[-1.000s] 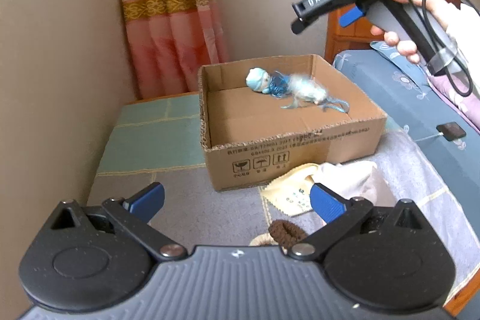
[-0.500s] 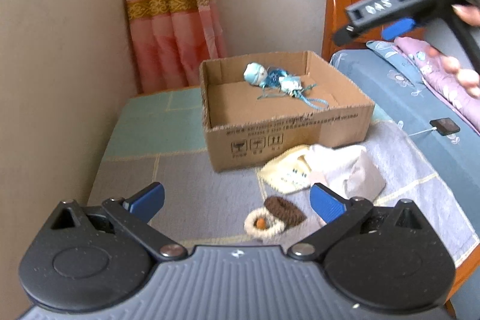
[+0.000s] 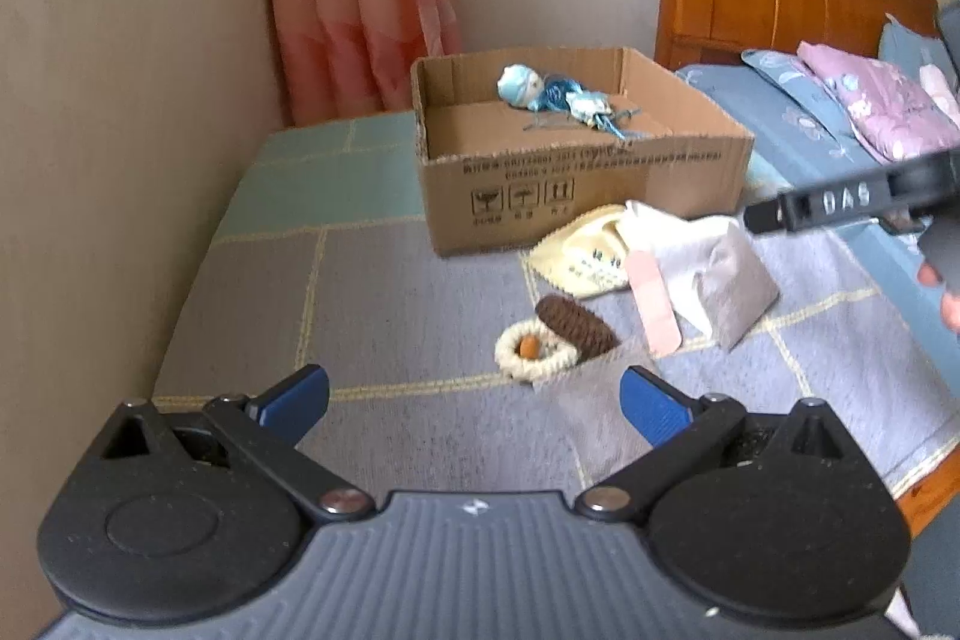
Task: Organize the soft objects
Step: 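Move the right gripper back over the grey fabric sachet on the blanket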
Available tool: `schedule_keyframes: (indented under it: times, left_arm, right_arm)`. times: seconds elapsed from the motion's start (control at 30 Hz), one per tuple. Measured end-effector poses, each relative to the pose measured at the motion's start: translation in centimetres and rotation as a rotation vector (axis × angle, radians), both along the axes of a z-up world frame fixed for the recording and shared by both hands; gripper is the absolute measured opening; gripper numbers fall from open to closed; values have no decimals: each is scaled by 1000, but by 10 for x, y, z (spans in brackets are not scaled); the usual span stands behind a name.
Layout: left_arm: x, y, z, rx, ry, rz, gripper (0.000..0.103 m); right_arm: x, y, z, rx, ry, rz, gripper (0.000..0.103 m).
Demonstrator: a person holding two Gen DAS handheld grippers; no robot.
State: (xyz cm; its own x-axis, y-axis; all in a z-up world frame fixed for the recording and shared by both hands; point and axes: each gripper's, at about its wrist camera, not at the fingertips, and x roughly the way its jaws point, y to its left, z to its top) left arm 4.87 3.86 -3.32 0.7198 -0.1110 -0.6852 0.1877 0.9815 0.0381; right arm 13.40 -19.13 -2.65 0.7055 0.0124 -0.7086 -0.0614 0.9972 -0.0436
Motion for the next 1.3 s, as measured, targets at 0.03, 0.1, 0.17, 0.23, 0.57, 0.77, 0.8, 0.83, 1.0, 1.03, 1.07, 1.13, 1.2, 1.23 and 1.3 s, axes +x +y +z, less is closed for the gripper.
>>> schedule_keyframes:
  times: [0.03,0.1,0.17,0.23,0.57,0.77,0.8,0.83,1.0,1.03,1.07,1.13,1.2,1.23,1.3]
  left_arm:
    - [0,0,-2,4,3,-1,102]
    - [0,-1,-7,4,11,-5,102]
    - [2,0,-11,-11,23,-8,102]
    - [4,0,-16,-29,33,-15,102]
    - [12,-3,-26,-16,50,-20,102]
    - [15,-2,-25,-20,50,-23,102]
    - [16,-2,-25,-18,50,-26,102]
    - [17,-3,-25,-18,47,-29,102]
    - [20,-8,-24,-15,36,-42,102]
    - [20,-8,-23,-15,36,-45,102]
    - [20,-9,-23,-16,36,-47,102]
    - [20,-10,-22,-17,31,-55,102]
    - [19,-12,-22,-16,30,-66,102]
    - [19,-12,-22,-14,31,-69,102]
    - [19,-13,-23,-15,35,-75,102]
  right_arm:
    - [-3,0,-9,10,16,-6,103]
    - [-9,-2,-21,25,23,-25,103]
    - [-12,-5,-29,51,22,-45,103]
    - [-16,-7,-35,92,27,-66,103]
    - [3,1,-56,130,22,-121,103]
    - [9,2,-67,113,52,-123,103]
    - [8,1,-68,105,58,-120,103]
    - [6,0,-68,99,60,-115,103]
    - [-4,-7,-65,70,77,-83,103]
    - [-7,-8,-64,66,83,-72,103]
    - [-8,-9,-63,63,88,-67,103]
    - [-12,-11,-63,68,85,-57,103]
    - [-17,-12,-62,83,56,-25,103]
    - [-18,-12,-61,90,48,-1,103]
    - [-20,-8,-61,93,28,58,103]
